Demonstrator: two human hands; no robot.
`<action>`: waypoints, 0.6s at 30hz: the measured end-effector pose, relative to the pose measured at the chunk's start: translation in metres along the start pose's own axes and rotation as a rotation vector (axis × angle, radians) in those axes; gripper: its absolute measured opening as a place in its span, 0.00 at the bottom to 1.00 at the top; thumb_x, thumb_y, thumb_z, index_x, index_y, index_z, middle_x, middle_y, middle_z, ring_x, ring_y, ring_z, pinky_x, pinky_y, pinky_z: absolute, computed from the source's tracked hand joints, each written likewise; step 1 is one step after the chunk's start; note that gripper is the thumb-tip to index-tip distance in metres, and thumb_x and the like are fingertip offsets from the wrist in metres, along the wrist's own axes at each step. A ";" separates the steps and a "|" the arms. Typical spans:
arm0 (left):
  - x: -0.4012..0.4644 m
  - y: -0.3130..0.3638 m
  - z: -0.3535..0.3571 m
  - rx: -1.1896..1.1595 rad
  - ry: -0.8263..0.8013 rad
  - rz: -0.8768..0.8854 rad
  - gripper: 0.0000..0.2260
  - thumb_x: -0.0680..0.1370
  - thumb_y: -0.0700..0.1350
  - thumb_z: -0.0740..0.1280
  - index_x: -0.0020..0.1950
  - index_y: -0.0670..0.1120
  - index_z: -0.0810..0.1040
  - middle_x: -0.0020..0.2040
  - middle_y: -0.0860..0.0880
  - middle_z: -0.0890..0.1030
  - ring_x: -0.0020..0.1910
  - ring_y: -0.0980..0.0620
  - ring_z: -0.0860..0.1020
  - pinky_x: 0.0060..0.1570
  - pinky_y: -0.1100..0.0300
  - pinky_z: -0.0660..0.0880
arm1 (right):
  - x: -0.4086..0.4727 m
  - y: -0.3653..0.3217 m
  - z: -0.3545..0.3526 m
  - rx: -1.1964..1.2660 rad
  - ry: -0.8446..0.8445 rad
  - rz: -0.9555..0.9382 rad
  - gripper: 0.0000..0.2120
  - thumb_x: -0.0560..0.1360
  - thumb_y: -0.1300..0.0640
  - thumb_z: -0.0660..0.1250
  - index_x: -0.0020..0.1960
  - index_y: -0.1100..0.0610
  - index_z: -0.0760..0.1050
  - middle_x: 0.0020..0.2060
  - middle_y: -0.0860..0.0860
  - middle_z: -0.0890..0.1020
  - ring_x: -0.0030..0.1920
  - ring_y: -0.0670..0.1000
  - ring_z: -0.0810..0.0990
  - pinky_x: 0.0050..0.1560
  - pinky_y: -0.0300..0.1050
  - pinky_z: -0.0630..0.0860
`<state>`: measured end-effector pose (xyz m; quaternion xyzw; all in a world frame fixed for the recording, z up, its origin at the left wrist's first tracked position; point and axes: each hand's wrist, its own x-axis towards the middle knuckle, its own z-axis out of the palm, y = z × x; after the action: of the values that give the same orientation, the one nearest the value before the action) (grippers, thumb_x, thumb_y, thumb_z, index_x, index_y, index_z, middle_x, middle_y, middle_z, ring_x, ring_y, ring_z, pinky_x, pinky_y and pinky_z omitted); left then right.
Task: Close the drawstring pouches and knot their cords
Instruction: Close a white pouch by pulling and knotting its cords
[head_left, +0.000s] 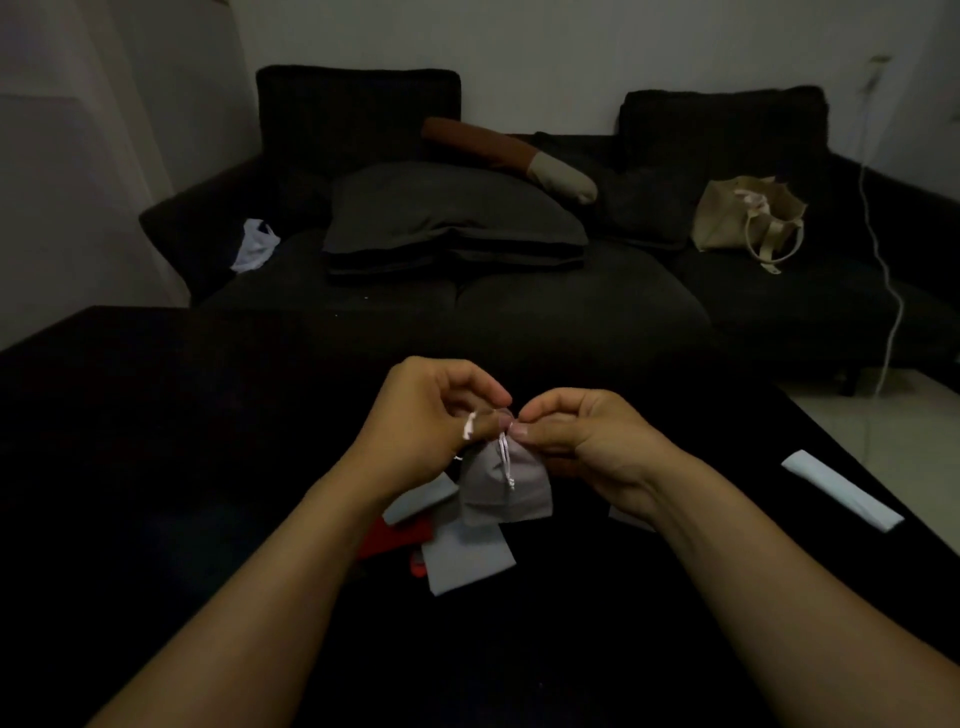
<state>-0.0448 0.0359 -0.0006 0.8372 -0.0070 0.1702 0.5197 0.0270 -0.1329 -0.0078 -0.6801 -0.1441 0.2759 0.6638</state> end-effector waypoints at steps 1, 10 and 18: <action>0.000 -0.001 0.000 0.059 0.033 0.033 0.08 0.70 0.36 0.77 0.43 0.48 0.84 0.36 0.49 0.86 0.38 0.54 0.85 0.41 0.62 0.81 | 0.001 0.001 0.000 0.007 0.011 -0.001 0.08 0.70 0.69 0.74 0.42 0.58 0.80 0.38 0.54 0.86 0.41 0.49 0.85 0.38 0.41 0.80; -0.005 -0.001 0.021 0.206 0.356 0.290 0.08 0.71 0.35 0.76 0.48 0.45 0.85 0.41 0.54 0.85 0.41 0.62 0.83 0.43 0.69 0.79 | 0.004 0.001 0.010 0.059 0.000 0.034 0.12 0.79 0.59 0.66 0.62 0.57 0.77 0.41 0.55 0.84 0.38 0.49 0.82 0.40 0.42 0.79; -0.008 0.007 0.025 -0.030 0.388 0.206 0.07 0.71 0.36 0.76 0.47 0.44 0.85 0.42 0.51 0.86 0.42 0.58 0.85 0.43 0.65 0.80 | -0.001 -0.002 0.003 0.123 -0.149 0.016 0.13 0.80 0.56 0.63 0.59 0.63 0.81 0.56 0.61 0.84 0.56 0.56 0.82 0.65 0.55 0.75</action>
<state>-0.0468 0.0092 -0.0068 0.7758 0.0051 0.3801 0.5037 0.0248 -0.1303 -0.0051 -0.6166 -0.1705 0.3396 0.6895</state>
